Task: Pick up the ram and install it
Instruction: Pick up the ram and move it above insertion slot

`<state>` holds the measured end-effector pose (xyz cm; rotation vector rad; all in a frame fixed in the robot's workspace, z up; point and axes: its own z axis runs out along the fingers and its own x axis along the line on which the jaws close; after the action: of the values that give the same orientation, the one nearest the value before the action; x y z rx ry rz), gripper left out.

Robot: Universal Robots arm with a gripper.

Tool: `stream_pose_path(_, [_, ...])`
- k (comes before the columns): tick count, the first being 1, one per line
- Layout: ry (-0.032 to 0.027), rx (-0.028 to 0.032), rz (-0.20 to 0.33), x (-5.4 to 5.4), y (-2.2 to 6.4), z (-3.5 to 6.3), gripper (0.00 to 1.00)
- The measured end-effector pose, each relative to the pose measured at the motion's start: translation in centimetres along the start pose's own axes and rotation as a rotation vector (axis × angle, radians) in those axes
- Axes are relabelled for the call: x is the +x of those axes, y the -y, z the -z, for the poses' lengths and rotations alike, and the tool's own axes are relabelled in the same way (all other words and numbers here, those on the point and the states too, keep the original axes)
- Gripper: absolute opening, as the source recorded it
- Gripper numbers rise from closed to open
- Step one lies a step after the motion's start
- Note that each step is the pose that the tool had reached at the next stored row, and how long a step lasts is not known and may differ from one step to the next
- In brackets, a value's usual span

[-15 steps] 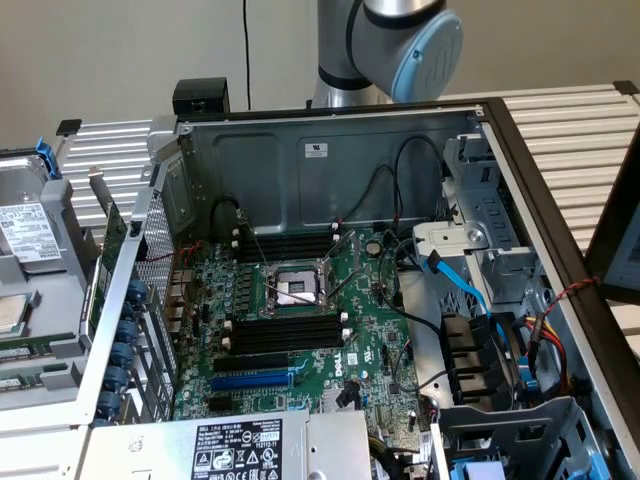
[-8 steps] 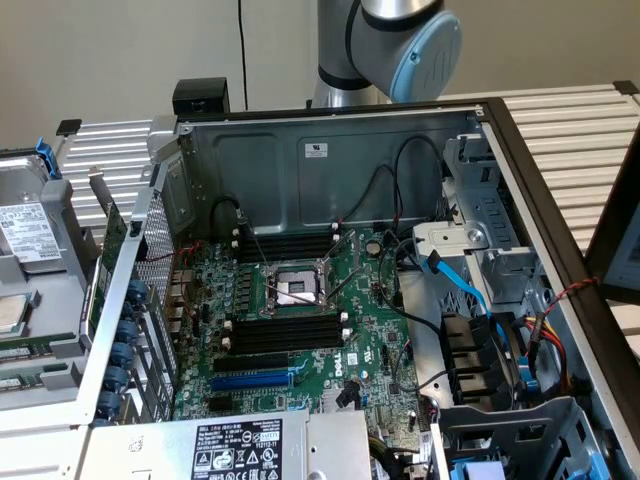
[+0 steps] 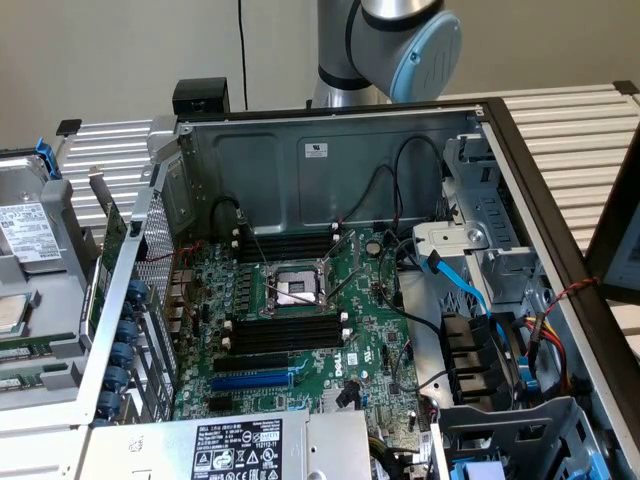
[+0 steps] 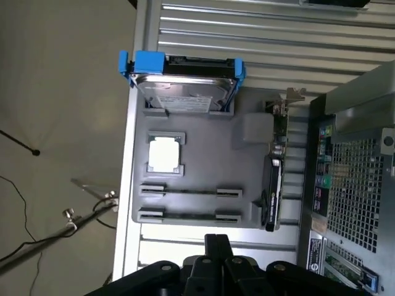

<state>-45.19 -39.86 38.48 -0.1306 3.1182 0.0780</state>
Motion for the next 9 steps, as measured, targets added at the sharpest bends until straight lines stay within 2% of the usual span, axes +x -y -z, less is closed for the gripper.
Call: stream_pose_path(9, [-0.008, -0.0035, 0.163, 0.0, 0.01, -0.16, 0.1])
